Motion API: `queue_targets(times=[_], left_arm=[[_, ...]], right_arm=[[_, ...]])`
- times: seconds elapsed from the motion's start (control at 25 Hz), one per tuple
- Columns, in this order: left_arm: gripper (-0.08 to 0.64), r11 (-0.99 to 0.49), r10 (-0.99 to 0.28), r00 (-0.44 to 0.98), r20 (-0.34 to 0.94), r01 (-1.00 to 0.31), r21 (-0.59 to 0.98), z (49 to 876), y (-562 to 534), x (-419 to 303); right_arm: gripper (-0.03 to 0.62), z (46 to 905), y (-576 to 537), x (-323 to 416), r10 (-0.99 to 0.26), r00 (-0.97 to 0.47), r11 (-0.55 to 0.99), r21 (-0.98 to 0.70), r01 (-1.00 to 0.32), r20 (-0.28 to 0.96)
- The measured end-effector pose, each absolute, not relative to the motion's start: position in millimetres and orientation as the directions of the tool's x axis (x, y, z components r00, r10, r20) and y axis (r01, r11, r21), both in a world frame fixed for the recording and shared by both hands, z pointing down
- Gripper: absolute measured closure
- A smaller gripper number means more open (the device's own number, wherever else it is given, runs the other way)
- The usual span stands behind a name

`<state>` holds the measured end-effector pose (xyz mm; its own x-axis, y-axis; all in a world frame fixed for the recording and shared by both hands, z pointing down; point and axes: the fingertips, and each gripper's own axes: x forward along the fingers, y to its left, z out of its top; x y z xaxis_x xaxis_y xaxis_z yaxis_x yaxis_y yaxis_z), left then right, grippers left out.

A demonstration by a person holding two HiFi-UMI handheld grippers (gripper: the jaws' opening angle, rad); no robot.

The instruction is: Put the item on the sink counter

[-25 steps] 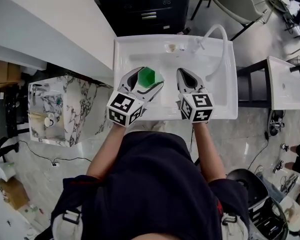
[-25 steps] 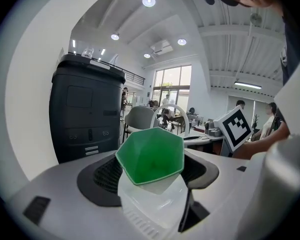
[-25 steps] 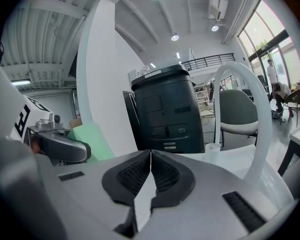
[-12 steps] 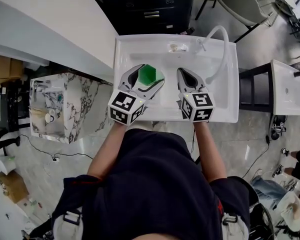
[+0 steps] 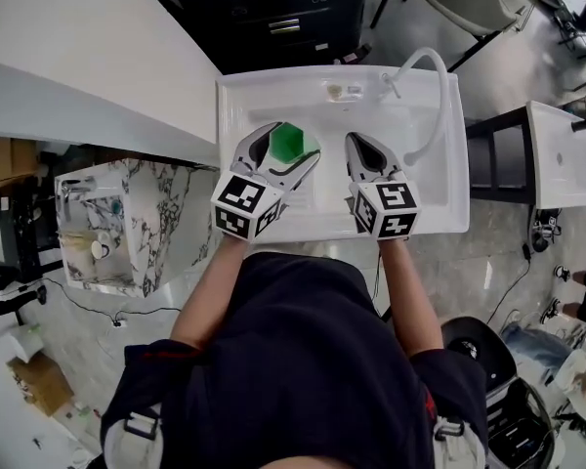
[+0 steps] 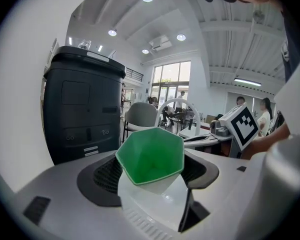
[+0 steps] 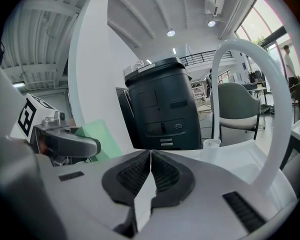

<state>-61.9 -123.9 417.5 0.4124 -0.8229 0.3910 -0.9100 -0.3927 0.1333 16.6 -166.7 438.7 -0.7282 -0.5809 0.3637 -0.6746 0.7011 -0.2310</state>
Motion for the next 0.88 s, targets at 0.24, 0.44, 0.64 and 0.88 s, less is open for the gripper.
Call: queue_targets(times=[0.24, 0.44, 0.64, 0.88], left_arm=[[0.204, -0.442, -0.79, 0.462, 0.402, -0.885, 0.149, 425.4, -150.1, -67.3], [0.204, -0.463, -0.77, 0.48, 0.42, -0.874, 0.151, 442.0, -174.8, -77.6], [0.204, -0.483, -0.748, 0.502, 0.435, -0.86, 0.161, 457.5, -196.4, -83.6], [0.204, -0.508, -0.724, 0.511, 0.463, -0.849, 0.143, 479.6, -214.1, -82.4]], right_arm=[[0.557, 444.3, -181.0, 13.3, -0.604, -0.693, 0.665, -0.23, -0.71, 0.394], [0.557, 457.8, -194.2, 8.4, -0.61, -0.666, 0.64, -0.229, -0.733, 0.429], [0.557, 468.9, -204.5, 7.8, -0.614, -0.644, 0.618, -0.23, -0.752, 0.456], [0.557, 485.7, -209.8, 4.6, -0.609, -0.621, 0.592, -0.239, -0.77, 0.493]])
